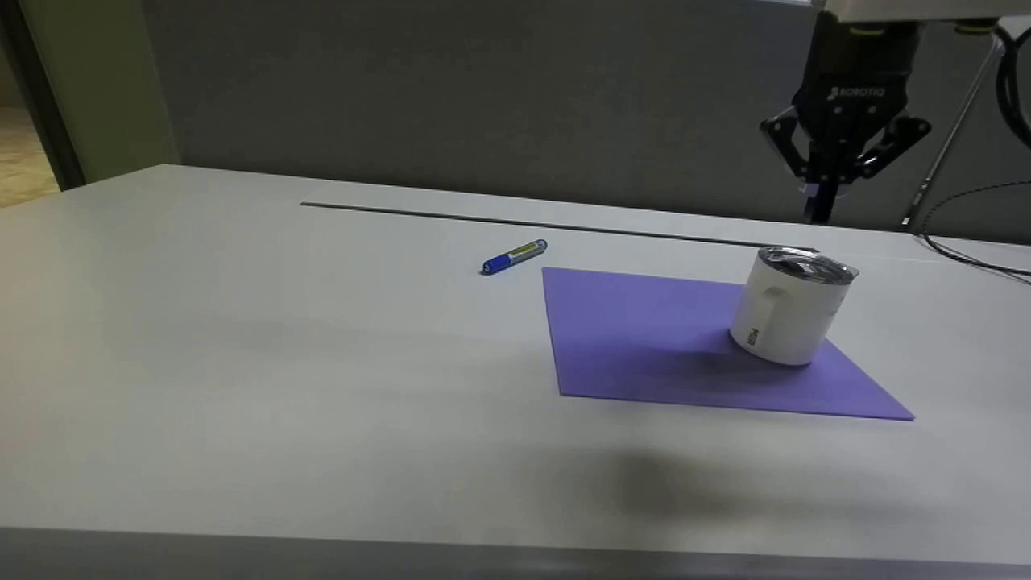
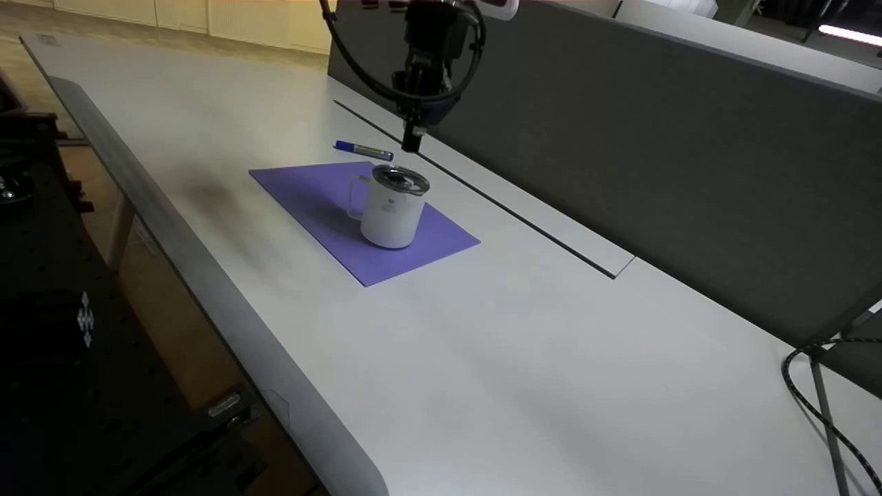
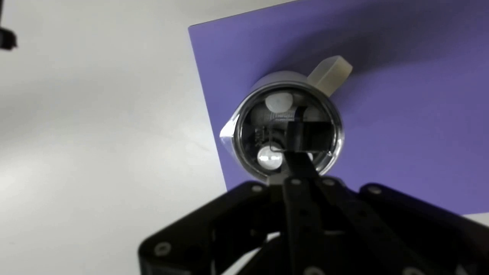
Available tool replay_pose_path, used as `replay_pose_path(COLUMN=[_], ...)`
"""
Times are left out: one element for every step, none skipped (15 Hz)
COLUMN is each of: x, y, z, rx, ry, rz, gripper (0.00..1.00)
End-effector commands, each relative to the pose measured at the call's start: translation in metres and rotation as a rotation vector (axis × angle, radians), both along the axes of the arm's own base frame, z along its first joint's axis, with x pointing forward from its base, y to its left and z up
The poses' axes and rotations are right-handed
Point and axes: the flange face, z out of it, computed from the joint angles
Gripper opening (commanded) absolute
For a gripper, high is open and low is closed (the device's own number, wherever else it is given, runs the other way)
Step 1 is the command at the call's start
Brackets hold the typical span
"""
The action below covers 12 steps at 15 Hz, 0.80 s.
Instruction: Move the object in the cup
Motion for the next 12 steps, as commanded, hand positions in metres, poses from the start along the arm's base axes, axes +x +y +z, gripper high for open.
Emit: replay_pose_path(x=[-0.007,-0.007,-0.009,-0.010,-0.011,-0.012,-0.013,-0.014,-0.015,-0.016,-0.017,-0.017], y=[-0.009,-0.013,-0.017,-0.022,-0.026,-0.030,-0.034,-0.038,-0.041,-0.044,-0.047,-0.049], z=[0.046,0.054,0.063,0.070,0.077,0.083,0.089,0.095,0.101,0.106,0.110,0.113], rx=[-0.012,-0.020,-0.028,-0.031,-0.030,-0.031,-0.030,-0.029,-0.025,-0.022,-0.017,-0.017], ry=[-0.005,0.001,0.006,0.005,0.004,0.003,-0.001,-0.009,-0.017,-0.021,-0.024,-0.025], rz=[0.031,0.036,0.038,0.040,0.042,0.044,0.048,0.049,0.051,0.054,0.054,0.057], gripper=[0.31,0.32,0.36,0.43,0.51,0.57,0.65,0.71,0.77,0.85,0.91,0.97])
